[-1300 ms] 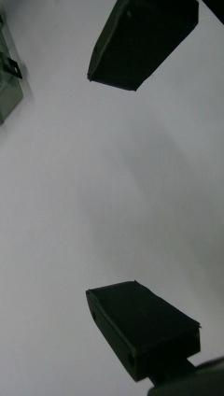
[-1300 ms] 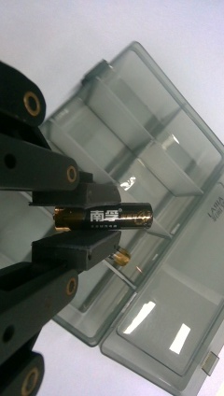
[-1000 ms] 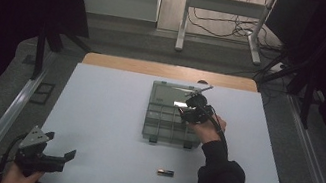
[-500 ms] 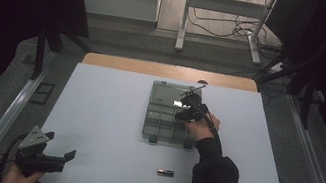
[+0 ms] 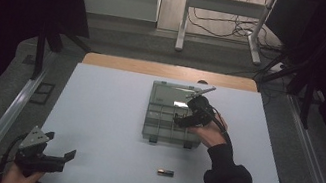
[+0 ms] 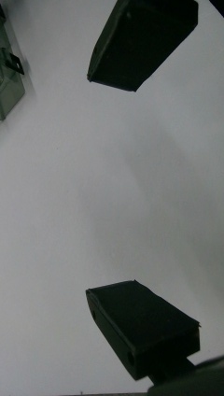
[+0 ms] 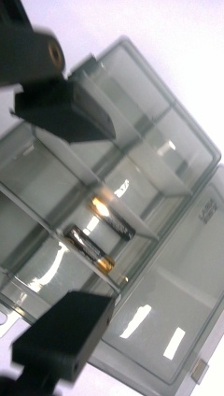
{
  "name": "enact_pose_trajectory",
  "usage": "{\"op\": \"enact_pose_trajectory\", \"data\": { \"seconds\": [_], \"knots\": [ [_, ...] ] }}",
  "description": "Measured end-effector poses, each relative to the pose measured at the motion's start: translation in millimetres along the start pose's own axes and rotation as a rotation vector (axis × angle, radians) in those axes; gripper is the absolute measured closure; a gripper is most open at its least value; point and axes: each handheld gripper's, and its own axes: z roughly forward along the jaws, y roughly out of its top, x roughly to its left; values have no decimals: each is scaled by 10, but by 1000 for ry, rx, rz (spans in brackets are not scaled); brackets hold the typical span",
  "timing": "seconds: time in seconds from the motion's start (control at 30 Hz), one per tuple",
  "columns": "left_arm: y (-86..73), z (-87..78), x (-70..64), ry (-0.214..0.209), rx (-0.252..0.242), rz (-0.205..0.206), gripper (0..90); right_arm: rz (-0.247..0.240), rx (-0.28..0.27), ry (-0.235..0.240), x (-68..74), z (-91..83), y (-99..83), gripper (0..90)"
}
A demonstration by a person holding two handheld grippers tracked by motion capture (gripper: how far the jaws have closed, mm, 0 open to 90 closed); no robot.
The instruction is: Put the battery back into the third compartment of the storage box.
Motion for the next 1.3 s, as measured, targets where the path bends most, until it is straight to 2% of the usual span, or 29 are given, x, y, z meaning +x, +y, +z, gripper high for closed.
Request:
{"op": "enact_pose_trajectory", "data": {
  "seconds": [0.03,0.07,0.1,0.43,0.73,1.3],
  "knots": [
    [0,0,0,0,0,0,22,-20,-6,8,36,-45,-18,97],
    [0,0,0,0,0,0,22,-20,-6,8,36,-45,-18,97],
    [0,0,0,0,0,0,22,-48,-8,9,87,-87,-37,70],
    [0,-1,1,0,0,-1,22,-94,-45,28,248,-206,-192,12],
    [0,-1,0,1,0,-2,23,-113,-79,31,338,-317,-316,0],
    [0,0,-1,1,-1,-1,23,-138,-72,-10,474,-378,-513,0]
  ]
}}
